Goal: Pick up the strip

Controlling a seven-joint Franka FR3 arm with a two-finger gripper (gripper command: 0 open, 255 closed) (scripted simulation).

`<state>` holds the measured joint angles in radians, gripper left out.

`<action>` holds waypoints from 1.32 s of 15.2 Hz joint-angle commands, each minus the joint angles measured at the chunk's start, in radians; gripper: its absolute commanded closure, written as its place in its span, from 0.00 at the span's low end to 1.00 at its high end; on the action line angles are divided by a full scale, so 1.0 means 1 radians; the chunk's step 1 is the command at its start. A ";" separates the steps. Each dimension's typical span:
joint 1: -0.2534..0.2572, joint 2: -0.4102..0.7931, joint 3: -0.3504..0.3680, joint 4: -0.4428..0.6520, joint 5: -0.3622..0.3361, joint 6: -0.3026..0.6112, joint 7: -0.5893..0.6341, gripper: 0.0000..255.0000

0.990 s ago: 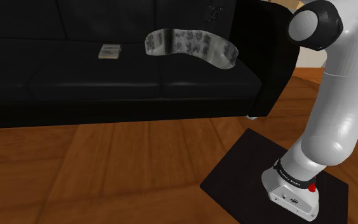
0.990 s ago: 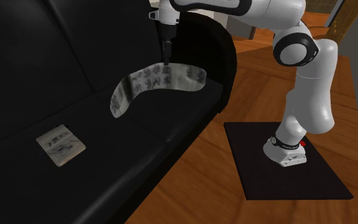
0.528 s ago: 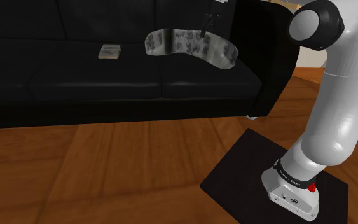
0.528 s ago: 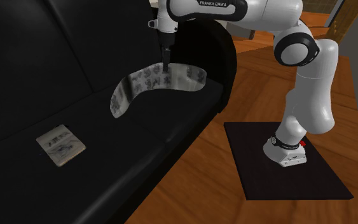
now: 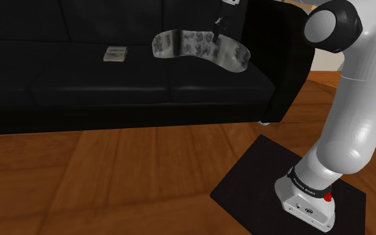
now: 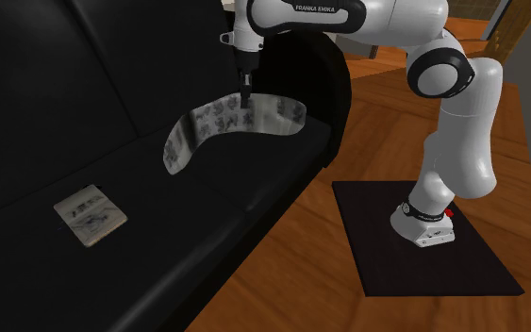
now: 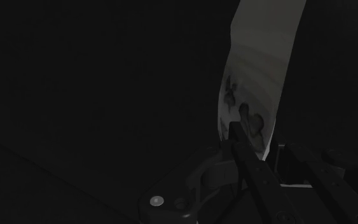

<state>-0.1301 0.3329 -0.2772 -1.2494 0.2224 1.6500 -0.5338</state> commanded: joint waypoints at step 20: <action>-0.074 0.172 0.008 0.486 0.050 -0.313 0.037 1.00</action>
<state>-0.2005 0.4973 -0.2697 -0.7873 0.2696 1.3517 -0.4997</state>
